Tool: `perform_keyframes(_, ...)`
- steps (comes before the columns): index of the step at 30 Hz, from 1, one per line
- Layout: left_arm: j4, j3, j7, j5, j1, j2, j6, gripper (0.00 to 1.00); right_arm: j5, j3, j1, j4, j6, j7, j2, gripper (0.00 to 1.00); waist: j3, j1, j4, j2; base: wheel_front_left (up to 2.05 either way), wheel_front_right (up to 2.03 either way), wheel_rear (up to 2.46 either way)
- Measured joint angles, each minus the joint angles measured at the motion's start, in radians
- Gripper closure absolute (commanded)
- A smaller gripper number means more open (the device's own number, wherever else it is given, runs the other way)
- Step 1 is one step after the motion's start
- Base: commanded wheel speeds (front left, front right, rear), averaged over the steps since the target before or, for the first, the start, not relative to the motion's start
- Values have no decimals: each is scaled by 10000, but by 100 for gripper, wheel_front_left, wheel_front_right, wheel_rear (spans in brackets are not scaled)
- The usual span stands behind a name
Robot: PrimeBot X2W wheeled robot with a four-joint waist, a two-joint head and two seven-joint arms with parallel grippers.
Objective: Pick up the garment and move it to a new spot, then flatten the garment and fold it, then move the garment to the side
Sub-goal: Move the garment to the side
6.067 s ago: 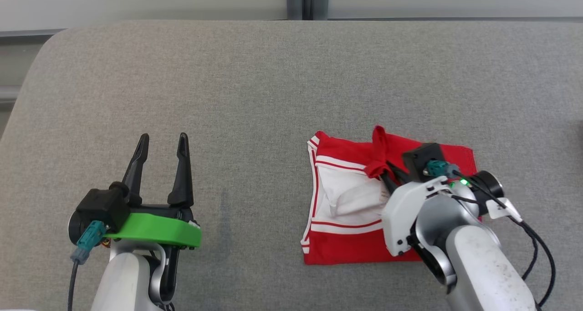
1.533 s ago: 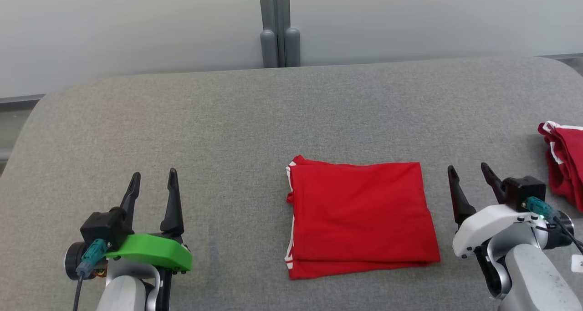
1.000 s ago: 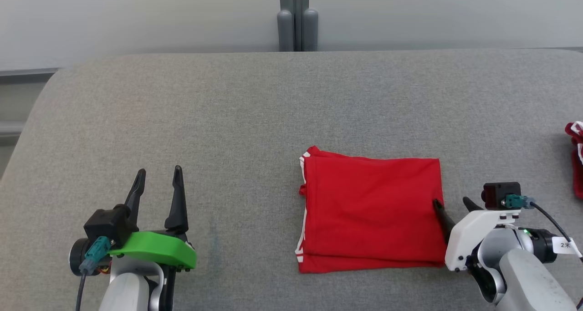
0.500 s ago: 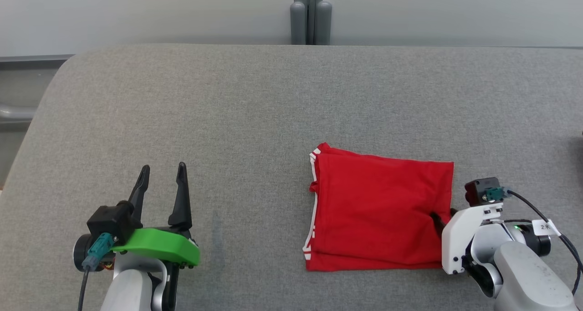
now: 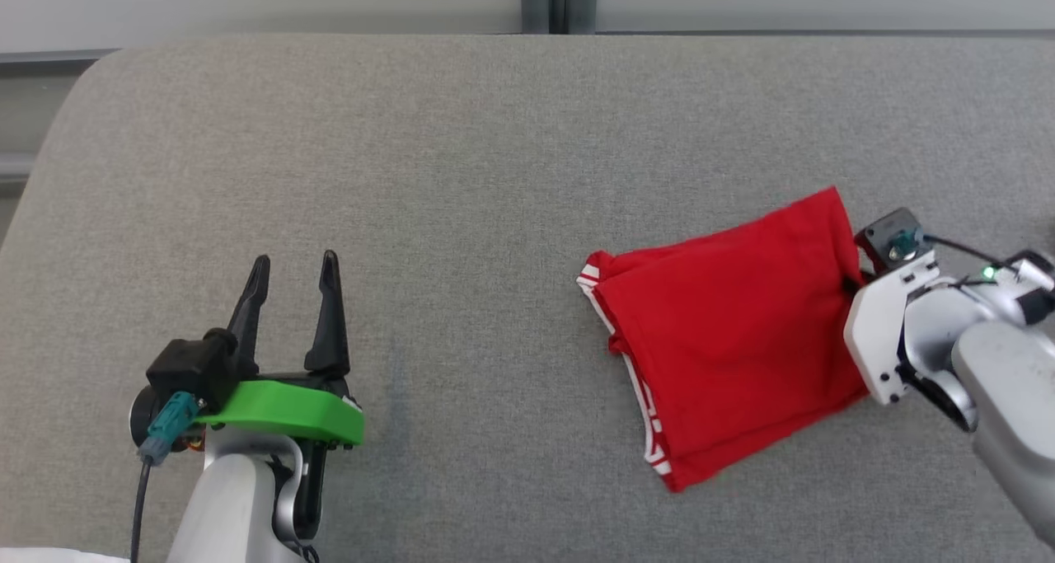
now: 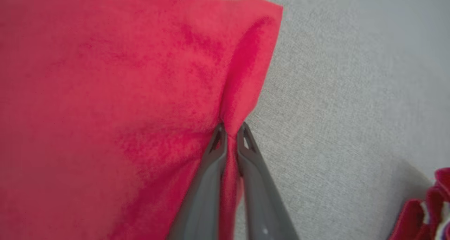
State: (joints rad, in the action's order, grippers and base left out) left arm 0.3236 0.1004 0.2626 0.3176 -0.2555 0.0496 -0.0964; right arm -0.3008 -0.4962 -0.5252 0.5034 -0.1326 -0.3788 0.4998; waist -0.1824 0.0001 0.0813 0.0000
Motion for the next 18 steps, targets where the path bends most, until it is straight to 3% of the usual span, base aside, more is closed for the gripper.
perform_keyframes(12, -725, -182, 2, -130, -611, -2, -31, 0, -673, -991, -1987, -2631, 8, -1509, 1674, 100, -719, 0, -1255, 0, 0, 0, 0)
perform_keyframes(18, -966, -242, 13, -314, -837, -10, -105, 0, -732, -911, -2462, -3037, 8, -1814, 2142, 100, -933, 1, -2144, 0, 0, 0, 0)
